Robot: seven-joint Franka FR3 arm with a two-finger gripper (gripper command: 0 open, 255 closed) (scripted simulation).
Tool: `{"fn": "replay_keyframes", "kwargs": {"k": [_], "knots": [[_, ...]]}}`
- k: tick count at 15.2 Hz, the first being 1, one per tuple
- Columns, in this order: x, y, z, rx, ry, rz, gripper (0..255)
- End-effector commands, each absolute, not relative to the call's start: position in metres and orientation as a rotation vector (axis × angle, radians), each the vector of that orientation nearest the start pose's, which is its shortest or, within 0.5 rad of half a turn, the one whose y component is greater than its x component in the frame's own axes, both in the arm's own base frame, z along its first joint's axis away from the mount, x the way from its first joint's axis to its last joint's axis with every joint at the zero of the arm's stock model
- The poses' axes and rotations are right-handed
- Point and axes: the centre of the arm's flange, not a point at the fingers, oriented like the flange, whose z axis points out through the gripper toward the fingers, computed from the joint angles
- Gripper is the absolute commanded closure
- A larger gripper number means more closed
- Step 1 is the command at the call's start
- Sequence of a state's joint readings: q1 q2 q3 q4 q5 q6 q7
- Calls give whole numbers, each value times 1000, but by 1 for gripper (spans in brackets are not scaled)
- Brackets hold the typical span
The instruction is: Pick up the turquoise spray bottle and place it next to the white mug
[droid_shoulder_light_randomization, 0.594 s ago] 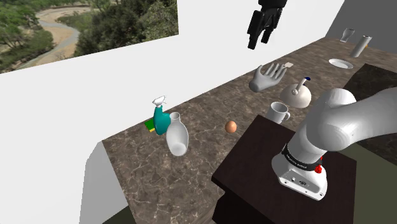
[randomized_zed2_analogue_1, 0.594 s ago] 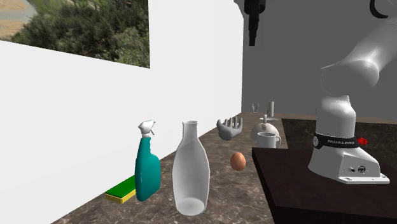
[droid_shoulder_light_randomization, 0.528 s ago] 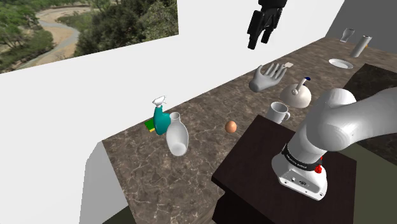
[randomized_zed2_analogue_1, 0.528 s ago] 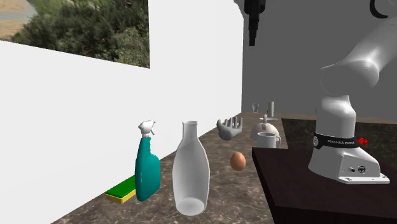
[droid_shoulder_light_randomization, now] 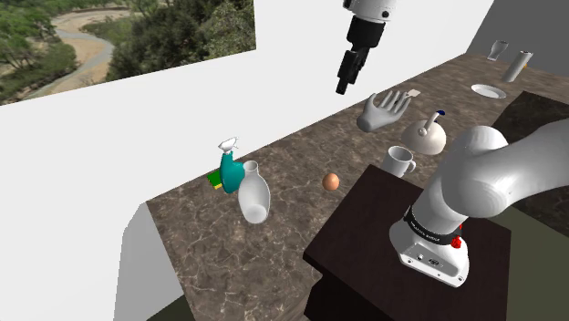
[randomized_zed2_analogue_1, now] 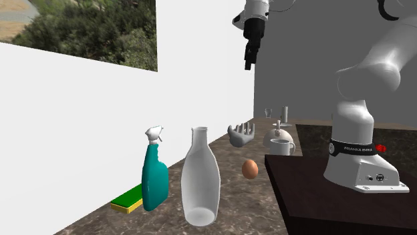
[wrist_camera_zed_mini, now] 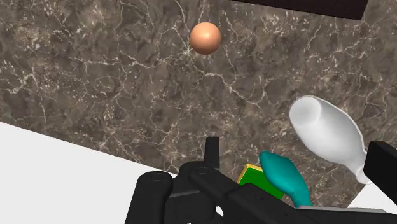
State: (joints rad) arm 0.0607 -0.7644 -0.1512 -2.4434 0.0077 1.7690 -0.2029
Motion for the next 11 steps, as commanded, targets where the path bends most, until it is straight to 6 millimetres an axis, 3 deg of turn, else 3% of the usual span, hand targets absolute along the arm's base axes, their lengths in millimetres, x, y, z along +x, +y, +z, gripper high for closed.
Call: {"fn": "replay_keyframes", "kwargs": {"k": [1, 11], "knots": [[343, -46, 537, -3004, -329, -182, 0], [422, -47, 435, -2827, -803, -314, 0]]}}
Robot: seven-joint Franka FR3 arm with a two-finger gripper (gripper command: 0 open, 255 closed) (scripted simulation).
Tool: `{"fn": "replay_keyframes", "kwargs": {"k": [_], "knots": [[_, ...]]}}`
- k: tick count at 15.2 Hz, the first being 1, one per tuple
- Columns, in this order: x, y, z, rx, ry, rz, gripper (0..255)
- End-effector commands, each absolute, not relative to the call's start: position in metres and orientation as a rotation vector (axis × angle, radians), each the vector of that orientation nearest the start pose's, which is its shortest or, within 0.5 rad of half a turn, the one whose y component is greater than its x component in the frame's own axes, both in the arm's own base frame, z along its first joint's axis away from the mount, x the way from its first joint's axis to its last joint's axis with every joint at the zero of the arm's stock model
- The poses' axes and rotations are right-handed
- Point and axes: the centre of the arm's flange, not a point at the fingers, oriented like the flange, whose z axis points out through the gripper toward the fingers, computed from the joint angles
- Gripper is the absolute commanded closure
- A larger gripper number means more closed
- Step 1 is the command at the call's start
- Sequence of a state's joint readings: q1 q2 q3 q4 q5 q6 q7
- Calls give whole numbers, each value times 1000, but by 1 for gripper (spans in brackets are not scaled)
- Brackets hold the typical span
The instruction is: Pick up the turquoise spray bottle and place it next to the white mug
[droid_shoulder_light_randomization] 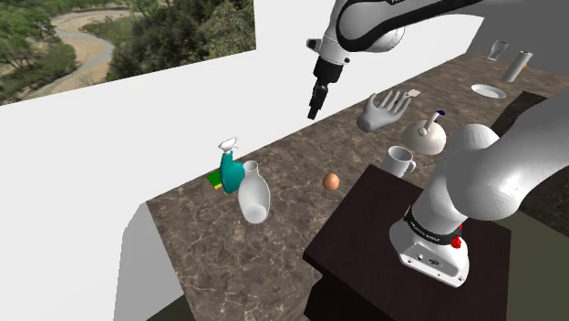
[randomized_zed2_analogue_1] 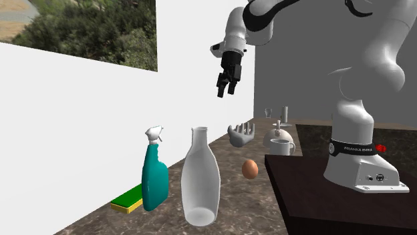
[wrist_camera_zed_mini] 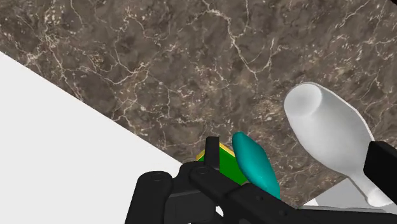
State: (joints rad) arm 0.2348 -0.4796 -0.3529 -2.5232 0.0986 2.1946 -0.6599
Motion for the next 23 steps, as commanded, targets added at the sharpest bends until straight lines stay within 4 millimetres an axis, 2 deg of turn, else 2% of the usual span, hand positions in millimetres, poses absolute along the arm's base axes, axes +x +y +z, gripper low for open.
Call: {"fn": "replay_keyframes", "kwargs": {"k": [1, 6, 12, 17, 23], "knots": [[431, -45, 425, -2805, -848, -326, 0], [473, -32, 378, -2685, -1068, -386, 0], [523, -4, 325, -2518, -1315, -453, 0], [562, 28, 284, -2362, -1508, -504, 0], [604, 76, 240, -2157, -1721, -559, 0]]}}
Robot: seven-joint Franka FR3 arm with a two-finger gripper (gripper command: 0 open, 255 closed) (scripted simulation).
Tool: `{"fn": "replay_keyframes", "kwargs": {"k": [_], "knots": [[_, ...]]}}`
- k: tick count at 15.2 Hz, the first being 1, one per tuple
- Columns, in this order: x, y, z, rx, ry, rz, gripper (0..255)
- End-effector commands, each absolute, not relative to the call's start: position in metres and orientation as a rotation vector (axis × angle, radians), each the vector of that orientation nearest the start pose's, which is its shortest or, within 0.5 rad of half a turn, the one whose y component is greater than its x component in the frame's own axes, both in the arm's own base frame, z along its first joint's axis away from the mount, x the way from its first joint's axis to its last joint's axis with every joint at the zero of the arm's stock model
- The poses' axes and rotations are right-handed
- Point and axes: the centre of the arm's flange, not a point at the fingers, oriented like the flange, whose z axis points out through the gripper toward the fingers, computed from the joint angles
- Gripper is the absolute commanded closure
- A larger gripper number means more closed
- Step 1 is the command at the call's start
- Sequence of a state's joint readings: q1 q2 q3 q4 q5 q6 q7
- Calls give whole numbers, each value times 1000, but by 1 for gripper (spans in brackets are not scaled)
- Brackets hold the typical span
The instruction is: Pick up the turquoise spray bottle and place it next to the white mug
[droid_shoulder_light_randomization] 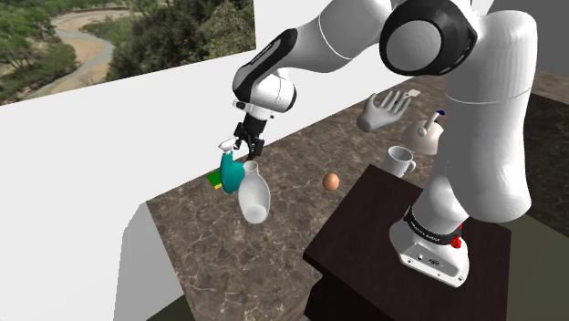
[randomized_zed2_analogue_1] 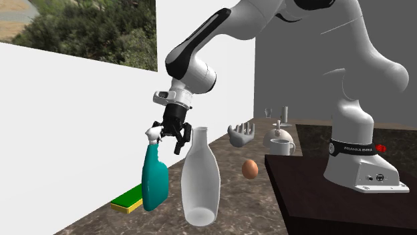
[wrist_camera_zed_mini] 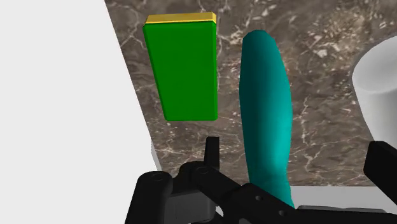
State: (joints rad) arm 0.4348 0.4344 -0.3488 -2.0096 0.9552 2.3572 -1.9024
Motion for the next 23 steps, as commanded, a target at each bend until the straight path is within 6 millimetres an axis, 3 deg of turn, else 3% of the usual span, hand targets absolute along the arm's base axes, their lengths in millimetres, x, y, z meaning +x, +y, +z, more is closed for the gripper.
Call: {"fn": "replay_keyframes", "kwargs": {"k": [1, 8, 16, 17, 23], "knots": [[604, 76, 240, -2157, -1721, -559, 0], [608, 95, 205, -2157, -1721, -559, 0], [608, 95, 205, -2157, -1721, -559, 0], [608, 95, 205, -2157, -1721, -559, 255], [608, 95, 205, -2157, -1721, -559, 255]]}}
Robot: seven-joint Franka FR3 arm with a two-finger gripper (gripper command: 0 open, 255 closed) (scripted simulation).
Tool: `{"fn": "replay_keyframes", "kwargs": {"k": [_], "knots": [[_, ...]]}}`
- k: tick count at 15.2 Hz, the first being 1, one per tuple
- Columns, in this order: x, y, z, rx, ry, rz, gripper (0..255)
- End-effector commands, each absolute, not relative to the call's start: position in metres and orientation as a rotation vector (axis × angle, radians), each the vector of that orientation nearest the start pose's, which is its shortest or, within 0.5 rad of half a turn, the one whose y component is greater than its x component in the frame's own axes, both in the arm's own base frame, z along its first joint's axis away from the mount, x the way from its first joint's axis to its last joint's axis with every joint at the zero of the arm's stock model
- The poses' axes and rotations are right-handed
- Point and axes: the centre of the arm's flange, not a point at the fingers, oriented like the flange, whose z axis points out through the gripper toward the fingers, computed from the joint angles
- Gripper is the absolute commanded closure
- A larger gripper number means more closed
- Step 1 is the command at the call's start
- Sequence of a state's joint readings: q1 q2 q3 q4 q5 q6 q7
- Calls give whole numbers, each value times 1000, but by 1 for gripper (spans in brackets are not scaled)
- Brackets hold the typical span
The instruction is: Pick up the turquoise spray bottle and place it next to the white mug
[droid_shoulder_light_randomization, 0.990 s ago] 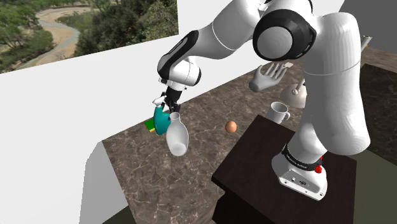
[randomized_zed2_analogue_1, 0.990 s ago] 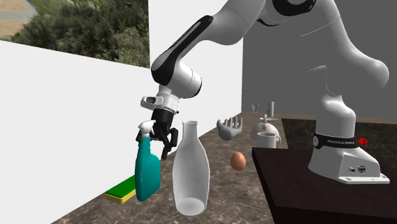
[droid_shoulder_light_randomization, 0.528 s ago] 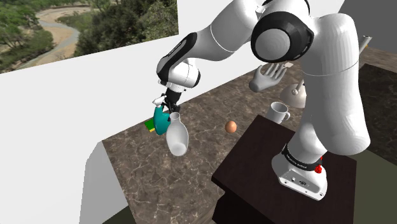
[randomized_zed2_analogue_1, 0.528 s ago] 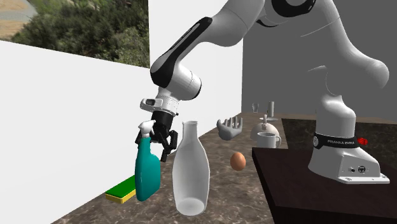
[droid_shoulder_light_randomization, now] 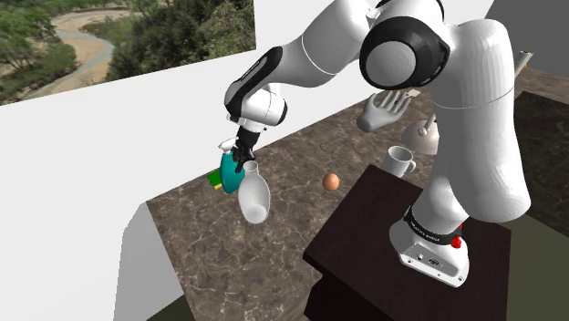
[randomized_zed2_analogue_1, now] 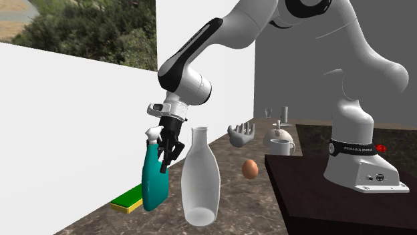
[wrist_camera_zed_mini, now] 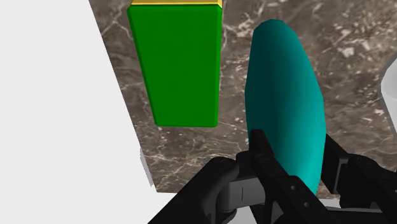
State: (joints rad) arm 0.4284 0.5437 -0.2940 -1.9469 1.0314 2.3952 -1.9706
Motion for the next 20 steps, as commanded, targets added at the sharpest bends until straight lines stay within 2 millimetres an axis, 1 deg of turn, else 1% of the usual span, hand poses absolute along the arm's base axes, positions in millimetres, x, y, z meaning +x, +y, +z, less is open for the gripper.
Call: {"fn": "replay_keyframes", "kwargs": {"k": [1, 3, 20], "knots": [[608, 95, 205, -2157, -1721, -559, 255], [608, 95, 205, -2157, -1721, -559, 255], [608, 95, 295, -2157, -1721, -559, 255]]}}
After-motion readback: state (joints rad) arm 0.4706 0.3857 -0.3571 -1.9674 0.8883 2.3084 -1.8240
